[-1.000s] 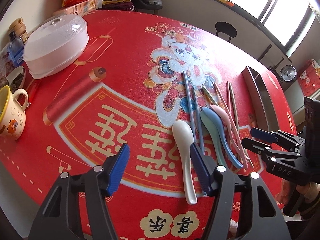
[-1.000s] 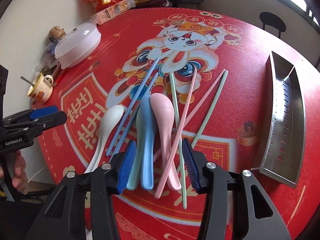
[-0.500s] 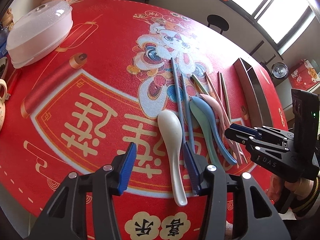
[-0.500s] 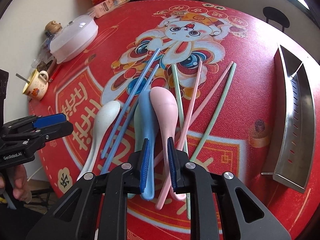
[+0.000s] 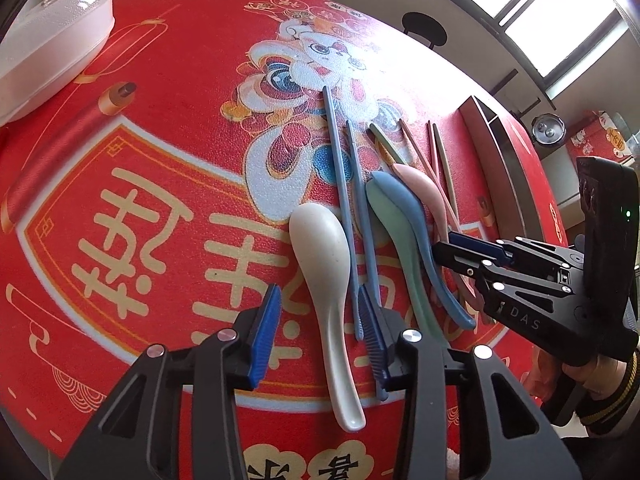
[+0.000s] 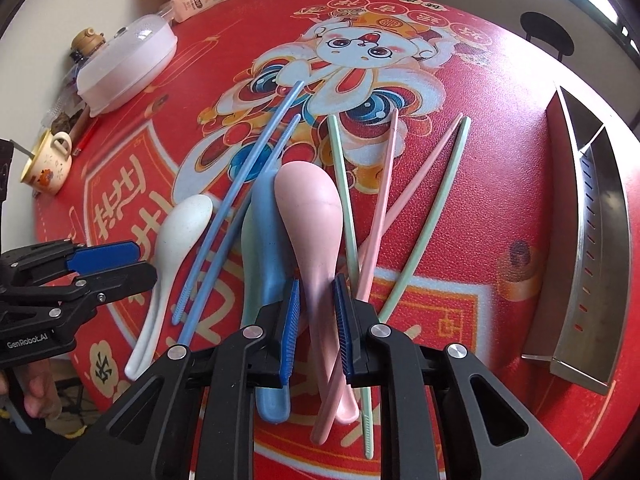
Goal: Organize utensils
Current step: 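Close the right gripper on the pink spoon while the left gripper grasps the white spoon, then lift the pink and white spoons off the tablecloth with both grippers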
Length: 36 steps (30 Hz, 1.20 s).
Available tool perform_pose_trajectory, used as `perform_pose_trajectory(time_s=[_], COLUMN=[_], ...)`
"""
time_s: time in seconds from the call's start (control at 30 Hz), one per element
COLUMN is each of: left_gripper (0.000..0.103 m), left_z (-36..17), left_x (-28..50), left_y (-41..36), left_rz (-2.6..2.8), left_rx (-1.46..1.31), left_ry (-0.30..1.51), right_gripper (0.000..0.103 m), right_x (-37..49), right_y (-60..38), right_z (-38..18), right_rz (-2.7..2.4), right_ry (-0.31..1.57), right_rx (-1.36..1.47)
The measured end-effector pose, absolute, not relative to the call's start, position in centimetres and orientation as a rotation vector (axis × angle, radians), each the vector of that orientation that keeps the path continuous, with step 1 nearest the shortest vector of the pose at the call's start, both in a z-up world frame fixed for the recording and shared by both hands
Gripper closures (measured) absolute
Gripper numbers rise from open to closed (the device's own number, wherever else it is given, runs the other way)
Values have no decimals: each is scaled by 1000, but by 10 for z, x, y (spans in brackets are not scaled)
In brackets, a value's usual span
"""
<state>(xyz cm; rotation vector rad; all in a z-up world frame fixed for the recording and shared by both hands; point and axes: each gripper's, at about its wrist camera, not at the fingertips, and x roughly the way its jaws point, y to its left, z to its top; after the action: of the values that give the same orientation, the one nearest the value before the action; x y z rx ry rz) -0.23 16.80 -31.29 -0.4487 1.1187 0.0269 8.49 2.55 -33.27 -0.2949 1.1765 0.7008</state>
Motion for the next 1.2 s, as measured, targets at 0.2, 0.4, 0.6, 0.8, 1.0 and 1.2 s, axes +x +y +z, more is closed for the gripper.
perform_pose_trajectory(time_s=[0.2, 0.4, 0.6, 0.8, 1.0, 1.2], left_gripper=[67, 71, 80, 85, 94, 94], left_z=[-318, -323, -324, -324, -318, -322], left_x=[1, 7, 8, 7, 1, 2], left_y=[168, 170, 167, 159, 159, 150], left_rz=[26, 21, -11, -28, -49, -73], left_rx=[-442, -431, -434, -407, -405, -390], left_ry=[1128, 1123, 1130, 1138, 1119, 1142], right_gripper=[86, 86, 86, 86, 85, 86], right_x=[86, 87, 87, 87, 87, 87], right_y=[24, 20, 19, 17, 17, 16], right_z=[-334, -334, -334, -334, -334, -333], right_rz=[695, 686, 684, 691, 692, 693], right_ry=[1178, 1182, 1184, 1190, 1191, 1191], right_rx=[-284, -270, -263, -247, -245, -240])
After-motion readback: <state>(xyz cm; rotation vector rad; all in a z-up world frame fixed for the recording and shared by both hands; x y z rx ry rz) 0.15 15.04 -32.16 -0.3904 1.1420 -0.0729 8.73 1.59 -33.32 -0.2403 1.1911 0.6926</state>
